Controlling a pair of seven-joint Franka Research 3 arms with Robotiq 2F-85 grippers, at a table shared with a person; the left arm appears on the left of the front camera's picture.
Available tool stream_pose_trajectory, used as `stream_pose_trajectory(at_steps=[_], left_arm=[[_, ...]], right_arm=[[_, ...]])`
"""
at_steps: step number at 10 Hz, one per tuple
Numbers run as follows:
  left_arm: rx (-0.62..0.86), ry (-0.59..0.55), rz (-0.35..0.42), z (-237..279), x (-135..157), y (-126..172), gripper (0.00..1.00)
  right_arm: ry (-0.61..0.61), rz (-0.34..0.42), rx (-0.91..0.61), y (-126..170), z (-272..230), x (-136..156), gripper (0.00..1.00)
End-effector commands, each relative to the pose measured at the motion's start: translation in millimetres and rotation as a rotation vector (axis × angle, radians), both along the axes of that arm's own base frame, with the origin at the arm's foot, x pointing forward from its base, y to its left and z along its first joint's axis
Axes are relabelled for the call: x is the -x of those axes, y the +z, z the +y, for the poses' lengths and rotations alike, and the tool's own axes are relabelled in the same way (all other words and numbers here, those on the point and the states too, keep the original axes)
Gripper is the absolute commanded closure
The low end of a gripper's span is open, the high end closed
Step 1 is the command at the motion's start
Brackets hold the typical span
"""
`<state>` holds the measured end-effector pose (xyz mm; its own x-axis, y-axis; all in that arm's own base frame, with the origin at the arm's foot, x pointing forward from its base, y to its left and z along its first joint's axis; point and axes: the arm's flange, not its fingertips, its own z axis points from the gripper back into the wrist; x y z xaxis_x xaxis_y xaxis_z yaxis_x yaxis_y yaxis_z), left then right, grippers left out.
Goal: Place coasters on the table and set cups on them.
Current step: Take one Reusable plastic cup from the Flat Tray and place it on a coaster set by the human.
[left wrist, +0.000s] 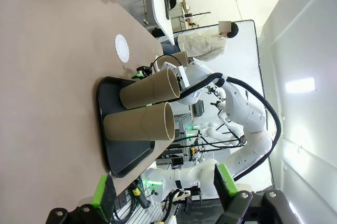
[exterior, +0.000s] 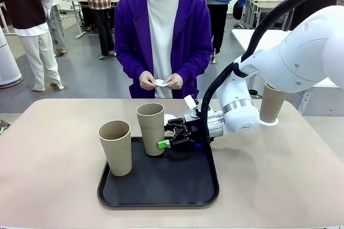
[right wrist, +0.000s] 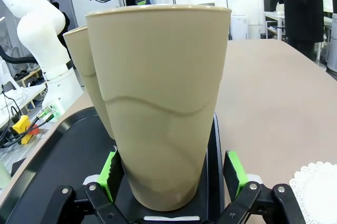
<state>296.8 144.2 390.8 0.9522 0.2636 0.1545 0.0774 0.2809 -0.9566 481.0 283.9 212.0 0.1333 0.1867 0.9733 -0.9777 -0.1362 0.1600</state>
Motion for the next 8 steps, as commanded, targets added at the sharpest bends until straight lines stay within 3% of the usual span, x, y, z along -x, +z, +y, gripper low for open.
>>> stream_pose_trajectory(at_steps=[1, 8], left_arm=[[0.01, 0.0, -0.018, 0.3, 0.5, 0.3, 0.0], [0.01, 0.0, -0.018, 0.3, 0.5, 0.3, 0.0]], right_arm=[[0.017, 0.007, -0.005, -3.9, 3.3, -4.7, 0.0], [0.113, 0.05, -0.025, -7.9, 31.1, -8.3, 0.0]])
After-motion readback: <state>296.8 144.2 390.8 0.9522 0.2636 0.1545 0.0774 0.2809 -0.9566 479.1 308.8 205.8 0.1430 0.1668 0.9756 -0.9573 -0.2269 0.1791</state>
